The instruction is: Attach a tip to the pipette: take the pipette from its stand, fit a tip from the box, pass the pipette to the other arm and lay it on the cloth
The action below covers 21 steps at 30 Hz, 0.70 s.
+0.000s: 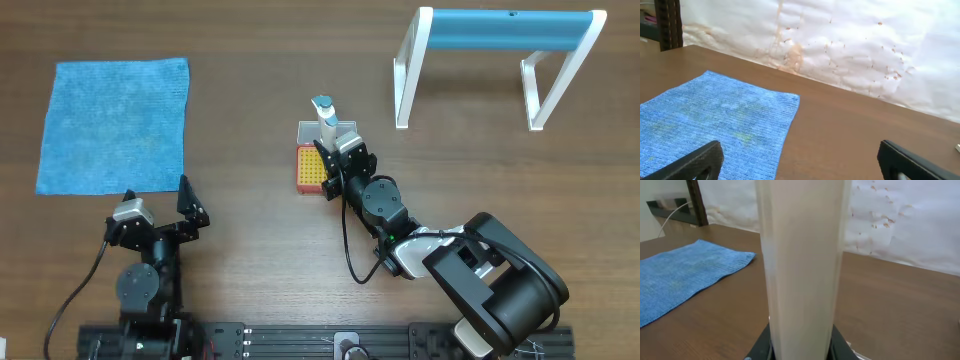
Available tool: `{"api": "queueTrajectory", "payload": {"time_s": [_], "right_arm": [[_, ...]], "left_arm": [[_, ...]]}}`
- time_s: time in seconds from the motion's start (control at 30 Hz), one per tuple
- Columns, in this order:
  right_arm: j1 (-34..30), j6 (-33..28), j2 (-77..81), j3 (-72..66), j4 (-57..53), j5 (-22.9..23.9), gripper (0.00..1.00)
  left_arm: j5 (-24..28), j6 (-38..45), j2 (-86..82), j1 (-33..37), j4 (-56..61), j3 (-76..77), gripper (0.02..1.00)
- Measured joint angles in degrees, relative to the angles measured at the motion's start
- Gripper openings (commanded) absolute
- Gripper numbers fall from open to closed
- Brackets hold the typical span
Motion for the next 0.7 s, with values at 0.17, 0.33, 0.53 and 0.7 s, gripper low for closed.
{"api": "queueTrajectory", "payload": {"time_s": [0.17, 0.33, 0.53, 0.7], "right_arm": [[0.00, 0.02, 0.33, 0.02, 0.00, 0.02, 0.073], [0.00, 0.26, 0.33, 0.35, -0.81, 0.17, 0.073], [0.00, 1.64, 1.07, 0.87, -0.85, 0.24, 0.073], [-0.02, 2.27, 1.07, 1.84, -2.93, 0.66, 0.073]], "left_arm": [[0.00, 0.00, 0.00, 0.00, 0.00, 0.00, 0.996], [0.00, 0.00, 0.00, 0.00, 0.00, 0.00, 0.996], [0.00, 0.00, 0.00, 0.00, 0.00, 0.00, 0.996], [0.00, 0.00, 0.00, 0.00, 0.00, 0.00, 0.996]]}}
